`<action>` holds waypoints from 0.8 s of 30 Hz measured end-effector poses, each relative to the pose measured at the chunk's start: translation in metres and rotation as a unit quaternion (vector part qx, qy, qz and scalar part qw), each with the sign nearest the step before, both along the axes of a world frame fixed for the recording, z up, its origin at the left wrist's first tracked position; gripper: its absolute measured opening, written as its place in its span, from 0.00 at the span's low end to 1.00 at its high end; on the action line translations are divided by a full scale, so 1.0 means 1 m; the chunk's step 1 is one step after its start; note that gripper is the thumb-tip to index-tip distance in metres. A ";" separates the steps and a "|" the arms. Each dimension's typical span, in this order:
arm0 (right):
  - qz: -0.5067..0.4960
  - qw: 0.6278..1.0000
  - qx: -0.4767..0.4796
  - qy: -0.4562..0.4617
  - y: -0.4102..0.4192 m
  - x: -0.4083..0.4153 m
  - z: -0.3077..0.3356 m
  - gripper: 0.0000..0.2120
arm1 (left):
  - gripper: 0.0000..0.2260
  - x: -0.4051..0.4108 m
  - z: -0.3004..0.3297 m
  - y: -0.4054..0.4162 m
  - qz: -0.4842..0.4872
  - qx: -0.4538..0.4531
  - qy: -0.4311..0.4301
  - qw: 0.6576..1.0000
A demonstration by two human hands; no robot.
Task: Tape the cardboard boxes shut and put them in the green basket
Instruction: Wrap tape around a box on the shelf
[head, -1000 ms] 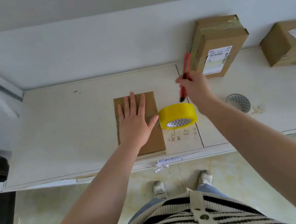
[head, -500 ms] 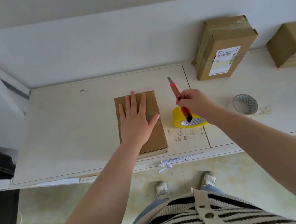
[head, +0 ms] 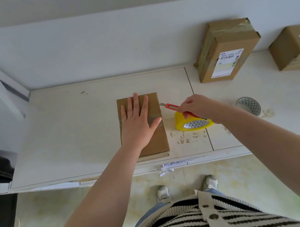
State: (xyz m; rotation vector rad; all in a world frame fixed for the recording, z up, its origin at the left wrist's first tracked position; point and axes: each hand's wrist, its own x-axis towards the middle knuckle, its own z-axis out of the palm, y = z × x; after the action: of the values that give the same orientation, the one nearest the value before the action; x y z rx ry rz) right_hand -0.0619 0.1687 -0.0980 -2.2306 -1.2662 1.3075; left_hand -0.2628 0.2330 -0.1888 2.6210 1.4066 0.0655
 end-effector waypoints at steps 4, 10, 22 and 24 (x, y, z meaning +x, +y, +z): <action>0.019 0.999 -0.025 -0.026 -0.003 0.005 0.005 0.13 | 0.38 0.000 0.000 0.000 -0.001 0.002 -0.005 1.000; 0.055 0.995 -0.033 -0.082 -0.008 -0.005 0.003 0.13 | 0.38 0.000 0.001 0.000 0.000 -0.003 0.006 1.000; 0.117 0.983 -0.046 -0.131 -0.001 -0.003 -0.002 0.18 | 0.38 0.000 0.003 0.000 -0.002 -0.007 0.012 1.000; 0.098 0.983 -0.029 -0.156 -0.002 -0.008 -0.008 0.21 | 0.38 0.000 0.003 0.000 -0.001 -0.008 0.011 1.000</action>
State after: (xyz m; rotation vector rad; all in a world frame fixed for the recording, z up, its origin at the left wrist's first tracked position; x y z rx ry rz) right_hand -0.0699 0.1670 -0.1060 -2.4777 -1.6111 1.0977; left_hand -0.2625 0.2332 -0.1858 2.6181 1.4045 0.0259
